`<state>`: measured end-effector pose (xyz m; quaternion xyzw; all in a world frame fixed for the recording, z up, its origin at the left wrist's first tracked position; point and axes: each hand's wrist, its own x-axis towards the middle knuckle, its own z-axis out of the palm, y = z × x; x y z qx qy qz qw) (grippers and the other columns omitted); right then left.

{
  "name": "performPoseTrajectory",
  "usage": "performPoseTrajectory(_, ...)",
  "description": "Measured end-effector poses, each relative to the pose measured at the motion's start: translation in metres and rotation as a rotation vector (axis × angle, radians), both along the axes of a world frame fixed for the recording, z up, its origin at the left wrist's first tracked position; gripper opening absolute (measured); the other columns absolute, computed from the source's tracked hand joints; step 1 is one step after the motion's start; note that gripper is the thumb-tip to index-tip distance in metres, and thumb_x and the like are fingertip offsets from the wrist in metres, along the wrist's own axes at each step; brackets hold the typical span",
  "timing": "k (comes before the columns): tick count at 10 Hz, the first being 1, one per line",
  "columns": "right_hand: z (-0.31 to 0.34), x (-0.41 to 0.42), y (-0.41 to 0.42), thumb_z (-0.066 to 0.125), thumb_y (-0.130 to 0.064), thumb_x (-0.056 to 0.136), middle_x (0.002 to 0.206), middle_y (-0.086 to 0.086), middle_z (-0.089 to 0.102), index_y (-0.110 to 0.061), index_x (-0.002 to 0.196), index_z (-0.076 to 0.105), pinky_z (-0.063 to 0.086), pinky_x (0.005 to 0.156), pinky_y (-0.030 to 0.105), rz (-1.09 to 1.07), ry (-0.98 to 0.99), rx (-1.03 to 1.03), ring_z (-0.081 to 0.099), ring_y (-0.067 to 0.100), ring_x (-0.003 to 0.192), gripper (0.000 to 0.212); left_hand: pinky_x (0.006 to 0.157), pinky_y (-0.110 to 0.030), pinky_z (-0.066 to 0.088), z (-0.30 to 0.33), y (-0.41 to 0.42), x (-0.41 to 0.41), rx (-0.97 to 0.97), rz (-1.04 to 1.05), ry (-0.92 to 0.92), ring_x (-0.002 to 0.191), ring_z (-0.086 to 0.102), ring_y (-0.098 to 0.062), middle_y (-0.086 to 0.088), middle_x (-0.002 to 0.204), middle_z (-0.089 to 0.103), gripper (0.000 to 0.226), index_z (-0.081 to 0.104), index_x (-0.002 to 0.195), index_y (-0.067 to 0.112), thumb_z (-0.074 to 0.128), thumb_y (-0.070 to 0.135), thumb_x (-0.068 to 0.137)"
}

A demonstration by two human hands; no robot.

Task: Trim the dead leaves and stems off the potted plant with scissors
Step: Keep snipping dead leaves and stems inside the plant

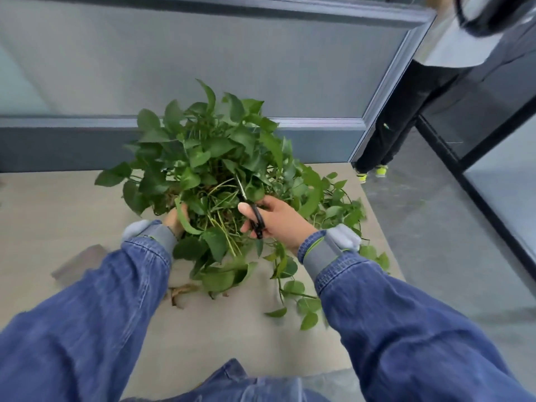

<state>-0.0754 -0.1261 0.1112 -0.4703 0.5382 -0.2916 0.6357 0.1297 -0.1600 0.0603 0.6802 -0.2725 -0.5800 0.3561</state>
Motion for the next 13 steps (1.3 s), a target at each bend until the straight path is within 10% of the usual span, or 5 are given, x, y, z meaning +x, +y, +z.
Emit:
performPoseTrajectory(4, 0.0, -0.013, -0.01, 0.066, -0.041, 0.093, 0.08, 0.005, 0.073, -0.01, 0.121, 0.058, 0.041, 0.05, 0.016, 0.004, 0.077, -0.024, 0.058, 0.011, 0.06, 0.043, 0.101, -0.037, 0.038, 0.002, -0.021, -0.022, 0.034, 0.001, 0.017, 0.136, 0.037, -0.037, -0.025, 0.148, 0.035, 0.043, 0.032, 0.142, -0.007, 0.025, 0.013, 0.105)
performPoseTrajectory(6, 0.004, 0.008, -0.012, 0.064, -0.043, 0.094, 0.076, 0.006, 0.073, 0.0, 0.124, 0.056, 0.042, 0.048, 0.018, -0.035, 0.027, -0.014, 0.06, 0.015, 0.062, 0.053, 0.099, -0.029, 0.04, 0.012, -0.018, -0.013, 0.081, 0.099, 0.224, 0.103, 0.055, -0.033, -0.025, 0.114, 0.056, 0.049, 0.035, 0.141, -0.003, 0.03, 0.03, 0.105)
performPoseTrajectory(8, 0.005, 0.03, -0.007, 0.065, -0.044, 0.092, 0.077, 0.008, 0.073, 0.008, 0.137, 0.042, 0.039, 0.047, 0.02, -0.148, -0.051, 0.0, 0.062, 0.012, 0.059, 0.072, 0.062, -0.031, 0.055, 0.0, -0.004, 0.025, 0.087, 0.014, 0.008, 0.08, 0.066, -0.025, -0.009, 0.096, 0.068, 0.043, 0.058, 0.116, 0.006, 0.058, 0.041, 0.091)
performPoseTrajectory(11, 0.017, 0.04, 0.005, 0.069, -0.049, 0.089, 0.074, 0.008, 0.073, 0.002, 0.135, 0.048, 0.041, 0.058, 0.028, -0.321, -0.091, -0.028, 0.063, 0.014, 0.057, 0.072, 0.095, -0.04, 0.048, 0.035, -0.021, 0.037, -0.168, -0.446, -0.494, 0.105, 0.061, -0.034, -0.02, 0.113, 0.066, 0.03, 0.067, 0.112, 0.007, 0.052, 0.025, 0.094)
performPoseTrajectory(13, 0.029, 0.038, 0.023, 0.067, -0.051, 0.085, 0.074, 0.007, 0.072, -0.003, 0.121, 0.06, 0.04, 0.048, 0.019, -0.369, -0.102, -0.09, 0.061, 0.015, 0.058, 0.06, 0.087, -0.035, 0.048, 0.045, -0.021, 0.032, -0.38, -0.553, -0.727, 0.1, 0.062, -0.033, -0.018, 0.111, 0.067, 0.032, 0.063, 0.122, 0.013, 0.049, 0.022, 0.094)
